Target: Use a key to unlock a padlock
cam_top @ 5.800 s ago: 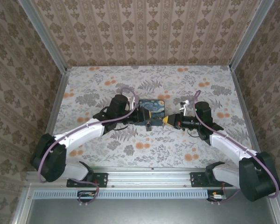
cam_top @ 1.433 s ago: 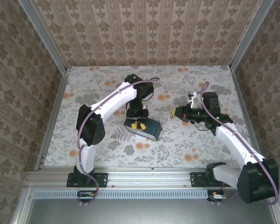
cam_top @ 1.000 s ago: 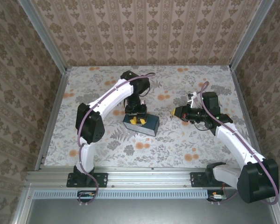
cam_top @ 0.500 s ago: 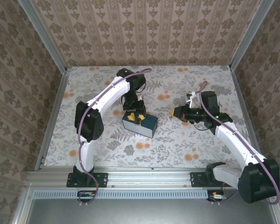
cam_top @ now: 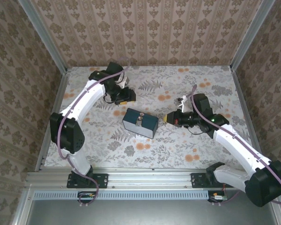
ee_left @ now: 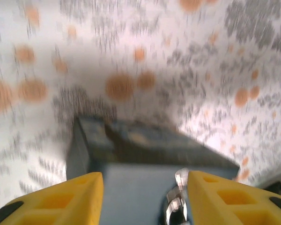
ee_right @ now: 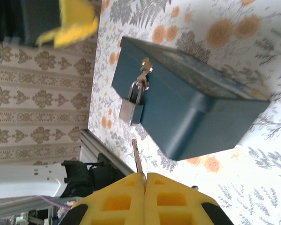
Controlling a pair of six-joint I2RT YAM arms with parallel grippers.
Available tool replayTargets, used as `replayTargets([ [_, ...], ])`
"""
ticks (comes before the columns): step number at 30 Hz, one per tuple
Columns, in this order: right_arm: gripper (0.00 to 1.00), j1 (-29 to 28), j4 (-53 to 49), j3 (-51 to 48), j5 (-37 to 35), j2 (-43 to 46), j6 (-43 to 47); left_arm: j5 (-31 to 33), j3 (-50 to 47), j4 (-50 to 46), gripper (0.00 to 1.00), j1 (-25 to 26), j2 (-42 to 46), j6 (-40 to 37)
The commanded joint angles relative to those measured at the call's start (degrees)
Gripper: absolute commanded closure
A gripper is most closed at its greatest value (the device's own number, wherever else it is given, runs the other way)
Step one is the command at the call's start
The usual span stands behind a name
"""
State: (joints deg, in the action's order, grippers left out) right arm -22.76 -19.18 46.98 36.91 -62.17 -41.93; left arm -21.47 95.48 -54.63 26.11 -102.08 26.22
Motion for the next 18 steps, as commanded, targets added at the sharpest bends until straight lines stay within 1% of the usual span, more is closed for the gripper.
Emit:
replayTargets([
  [1, 1.0, -3.7, -2.0, -0.9, -3.6, 1.2, -2.7, -3.4, -0.6, 15.6, 0.46, -3.3, -4.1, -4.9],
  [3, 1.0, -5.6, -2.9, -0.9, -5.1, 1.7, -3.4, -7.9, 0.1, 18.7, 0.45, -4.2, -7.1, -5.9],
  [7, 1.0, -7.1, -3.9, -1.2, -7.6, 3.2, -5.0, -17.1, 0.8, 19.2, 0.43, -3.4, -9.7, -8.9],
  [11, 1.0, -8.9, -2.8, -2.0, -8.1, 3.9, -6.6, -19.5, -1.3, 15.4, 0.45, -2.5, -9.2, -13.6],
  [14, 1.0, -12.6, -0.9, -2.9, -7.7, 2.6, -8.2, -21.5, -4.5, 15.0, 0.46, -3.4, -8.1, -14.2],
  [18, 1.0, -17.5, 4.3, -5.6, -8.3, 1.0, -11.7, -24.0, -8.6, 15.8, 0.47, -4.5, -6.2, -14.5],
])
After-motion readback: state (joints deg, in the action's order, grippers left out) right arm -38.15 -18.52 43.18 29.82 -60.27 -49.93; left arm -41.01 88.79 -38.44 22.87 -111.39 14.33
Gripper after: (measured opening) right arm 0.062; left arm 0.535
